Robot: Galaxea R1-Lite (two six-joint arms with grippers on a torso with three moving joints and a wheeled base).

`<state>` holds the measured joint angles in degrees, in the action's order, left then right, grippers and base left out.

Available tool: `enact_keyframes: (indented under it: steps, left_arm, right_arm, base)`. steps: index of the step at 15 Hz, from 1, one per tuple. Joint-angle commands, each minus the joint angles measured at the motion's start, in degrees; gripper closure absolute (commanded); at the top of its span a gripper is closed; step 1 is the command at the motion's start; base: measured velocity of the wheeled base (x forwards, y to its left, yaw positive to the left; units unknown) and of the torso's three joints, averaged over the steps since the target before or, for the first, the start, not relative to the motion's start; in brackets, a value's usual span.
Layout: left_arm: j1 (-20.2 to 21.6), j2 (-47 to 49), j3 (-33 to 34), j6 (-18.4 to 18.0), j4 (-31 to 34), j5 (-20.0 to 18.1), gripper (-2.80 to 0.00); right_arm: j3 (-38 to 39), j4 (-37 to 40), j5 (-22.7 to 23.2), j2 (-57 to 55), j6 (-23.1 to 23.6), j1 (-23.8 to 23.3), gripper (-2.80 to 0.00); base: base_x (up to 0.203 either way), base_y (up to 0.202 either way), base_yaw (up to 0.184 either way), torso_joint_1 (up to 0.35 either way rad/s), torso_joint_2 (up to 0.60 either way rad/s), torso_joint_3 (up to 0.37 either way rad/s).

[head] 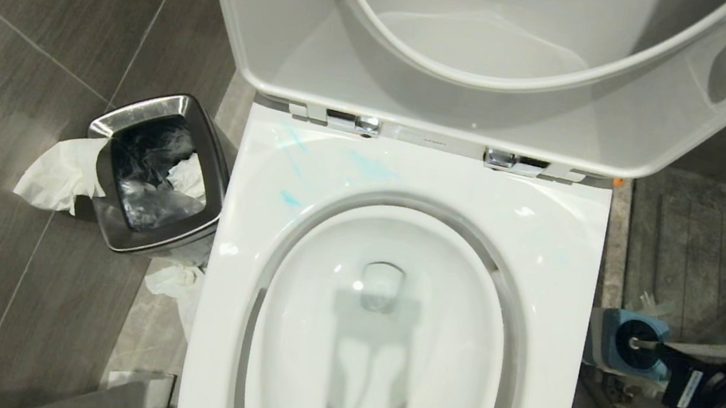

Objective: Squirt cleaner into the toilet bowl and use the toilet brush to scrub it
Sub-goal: Pour in the cleaning agent

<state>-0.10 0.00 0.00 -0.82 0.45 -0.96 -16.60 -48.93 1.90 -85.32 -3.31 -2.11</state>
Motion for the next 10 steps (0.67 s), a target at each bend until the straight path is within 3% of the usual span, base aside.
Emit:
enact_keyframes:
  steps: [1, 3, 5, 10]
  left_arm:
    - [0.01, 0.09, 0.09, 0.03, -0.01, -0.01, 0.0]
    - [0.01, 0.09, 0.1, 0.03, -0.01, 0.0, 0.0]
    - [0.01, 0.09, 0.18, 0.03, -0.01, -0.08, 0.0]
    - [0.01, 0.09, 0.17, 0.03, -0.01, 0.0, 0.0]
  right_arm:
    - [1.15, -20.52, 0.65, -14.8, -0.13, -1.49, 0.0]
    - [1.33, -31.33, 1.56, -23.75, -0.05, -2.97, 0.0]
    - [0.4, -36.39, 2.92, -31.39, 0.5, -4.64, 0.0]
    - [-7.72, -38.72, 4.91, -37.48, 1.44, -7.75, 0.0]
  base:
    - [0.0, 0.0, 0.0, 0.0, 0.0, 0.0]
    - [0.0, 0.0, 0.0, 0.0, 0.0, 0.0]
    - [0.0, 0.0, 0.0, 0.0, 0.0, 0.0]
    - [0.0, 0.0, 0.0, 0.0, 0.0, 0.0]
